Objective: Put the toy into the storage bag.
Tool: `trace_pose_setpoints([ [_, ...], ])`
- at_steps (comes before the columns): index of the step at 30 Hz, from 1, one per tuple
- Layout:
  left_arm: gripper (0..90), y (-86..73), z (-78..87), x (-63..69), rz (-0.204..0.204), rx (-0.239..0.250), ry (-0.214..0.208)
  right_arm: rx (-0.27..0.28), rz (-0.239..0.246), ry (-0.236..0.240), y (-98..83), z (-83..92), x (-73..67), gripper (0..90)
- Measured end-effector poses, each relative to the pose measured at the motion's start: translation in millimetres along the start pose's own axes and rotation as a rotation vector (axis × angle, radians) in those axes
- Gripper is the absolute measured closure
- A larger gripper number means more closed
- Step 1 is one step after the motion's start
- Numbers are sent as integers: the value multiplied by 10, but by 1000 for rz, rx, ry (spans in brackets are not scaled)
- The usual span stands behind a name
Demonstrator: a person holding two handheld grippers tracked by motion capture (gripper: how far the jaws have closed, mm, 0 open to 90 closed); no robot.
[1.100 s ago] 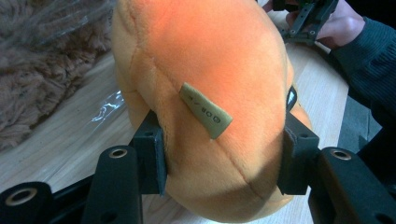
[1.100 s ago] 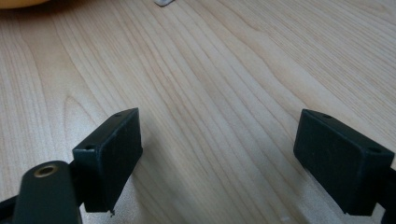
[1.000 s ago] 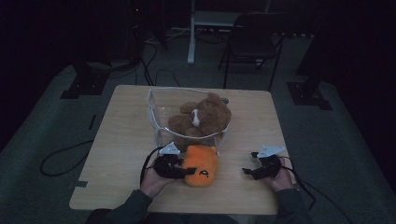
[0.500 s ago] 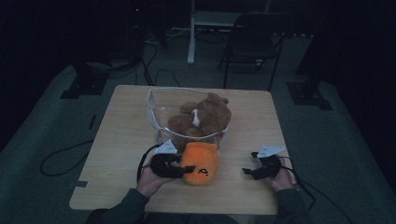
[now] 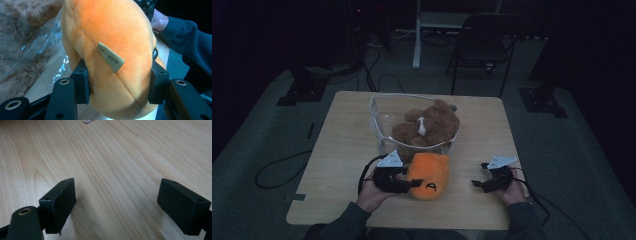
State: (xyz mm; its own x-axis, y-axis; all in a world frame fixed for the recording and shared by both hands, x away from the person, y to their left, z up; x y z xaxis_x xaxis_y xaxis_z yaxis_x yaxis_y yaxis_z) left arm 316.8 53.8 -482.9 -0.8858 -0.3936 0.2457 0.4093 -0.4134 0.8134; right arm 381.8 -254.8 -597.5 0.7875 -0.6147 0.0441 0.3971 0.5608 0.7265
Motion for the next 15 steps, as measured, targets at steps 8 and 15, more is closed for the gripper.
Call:
trace_pose_setpoints([
  [8, 482, 64, 59, 53, -22, 14, -8, 0, 0, 0, 0, 0, 0, 146],
  [15, 481, 127, 104, 101, -40, 31, -16, 1, -1, 0, 1, 0, -1, 146],
])
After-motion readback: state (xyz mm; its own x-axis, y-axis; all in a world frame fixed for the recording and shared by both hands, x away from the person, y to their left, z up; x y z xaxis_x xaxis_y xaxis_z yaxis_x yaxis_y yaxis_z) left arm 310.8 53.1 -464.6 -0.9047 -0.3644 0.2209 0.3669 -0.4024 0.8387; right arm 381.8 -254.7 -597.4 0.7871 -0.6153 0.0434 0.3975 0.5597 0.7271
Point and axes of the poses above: each handheld gripper's, and its own axes: z roughly backward along the jaws, y roughly out of its top, x roughly to its right, the point moved 7 cm from there along -z, roughly forward along the jaws, and after that the axes turned 4 degrees about -y, right-handed, at the moved point
